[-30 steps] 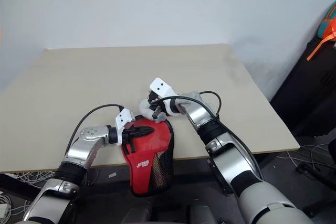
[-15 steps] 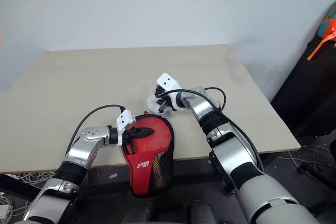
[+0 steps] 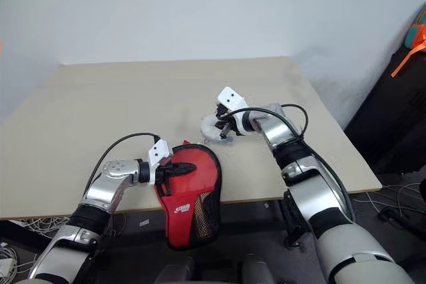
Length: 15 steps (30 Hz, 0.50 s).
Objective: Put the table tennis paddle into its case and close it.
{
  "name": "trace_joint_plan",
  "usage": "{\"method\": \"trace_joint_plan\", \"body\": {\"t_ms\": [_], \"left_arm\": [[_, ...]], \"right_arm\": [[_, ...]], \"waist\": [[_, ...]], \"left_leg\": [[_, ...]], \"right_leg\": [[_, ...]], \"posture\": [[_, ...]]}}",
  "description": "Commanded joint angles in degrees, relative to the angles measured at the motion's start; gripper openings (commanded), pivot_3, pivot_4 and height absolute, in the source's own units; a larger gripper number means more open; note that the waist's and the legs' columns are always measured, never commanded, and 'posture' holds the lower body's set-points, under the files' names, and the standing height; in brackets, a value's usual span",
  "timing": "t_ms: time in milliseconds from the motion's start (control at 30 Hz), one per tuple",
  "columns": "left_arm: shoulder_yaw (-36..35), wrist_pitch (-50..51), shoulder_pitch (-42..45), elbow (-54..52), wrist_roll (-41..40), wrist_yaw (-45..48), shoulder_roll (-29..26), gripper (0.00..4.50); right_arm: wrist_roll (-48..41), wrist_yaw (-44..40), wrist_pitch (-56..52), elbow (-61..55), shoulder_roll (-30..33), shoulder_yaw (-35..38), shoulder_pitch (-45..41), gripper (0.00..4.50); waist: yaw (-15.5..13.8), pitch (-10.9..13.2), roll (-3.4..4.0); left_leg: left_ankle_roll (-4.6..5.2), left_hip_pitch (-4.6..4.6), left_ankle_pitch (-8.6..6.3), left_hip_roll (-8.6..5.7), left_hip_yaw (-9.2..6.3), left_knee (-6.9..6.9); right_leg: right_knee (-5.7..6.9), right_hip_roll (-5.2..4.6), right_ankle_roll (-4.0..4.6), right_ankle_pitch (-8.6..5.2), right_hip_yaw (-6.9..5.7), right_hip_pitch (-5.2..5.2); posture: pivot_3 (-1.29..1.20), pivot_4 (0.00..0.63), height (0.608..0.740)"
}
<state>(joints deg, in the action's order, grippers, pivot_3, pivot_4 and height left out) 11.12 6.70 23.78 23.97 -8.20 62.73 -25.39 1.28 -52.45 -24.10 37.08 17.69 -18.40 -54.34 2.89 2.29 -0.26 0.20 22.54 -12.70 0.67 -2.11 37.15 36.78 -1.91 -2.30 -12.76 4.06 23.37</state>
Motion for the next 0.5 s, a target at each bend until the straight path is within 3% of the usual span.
{"method": "trace_joint_plan", "body": {"t_ms": [33, 500], "left_arm": [[2.8, 1.8, -1.1, 2.8, 2.6, 0.9, -0.3, 0.0], [3.5, 0.9, 0.5, 5.0, 3.0, 2.4, 0.1, 0.0]], "right_arm": [[0.1, -1.8, -2.8, -10.4, 5.3, 1.9, 2.6, 0.01], [-8.2, -8.5, -16.0, -45.0, 21.9, 6.5, 20.2, 0.01]], "waist": [[0.0, 0.0, 0.03], [-0.5, -0.1, 0.14]], "left_leg": [[0.0, 0.0, 0.0, 0.0, 0.0, 0.0], [0.1, 0.04, -0.07, -0.02, 0.01, 0.12]], "right_leg": [[0.0, 0.0, 0.0, 0.0, 0.0, 0.0], [-0.04, -0.04, -0.05, -0.06, -0.02, -0.04]], "posture": [[0.0, 0.0, 0.739], [0.0, 0.0, 0.739]]}}
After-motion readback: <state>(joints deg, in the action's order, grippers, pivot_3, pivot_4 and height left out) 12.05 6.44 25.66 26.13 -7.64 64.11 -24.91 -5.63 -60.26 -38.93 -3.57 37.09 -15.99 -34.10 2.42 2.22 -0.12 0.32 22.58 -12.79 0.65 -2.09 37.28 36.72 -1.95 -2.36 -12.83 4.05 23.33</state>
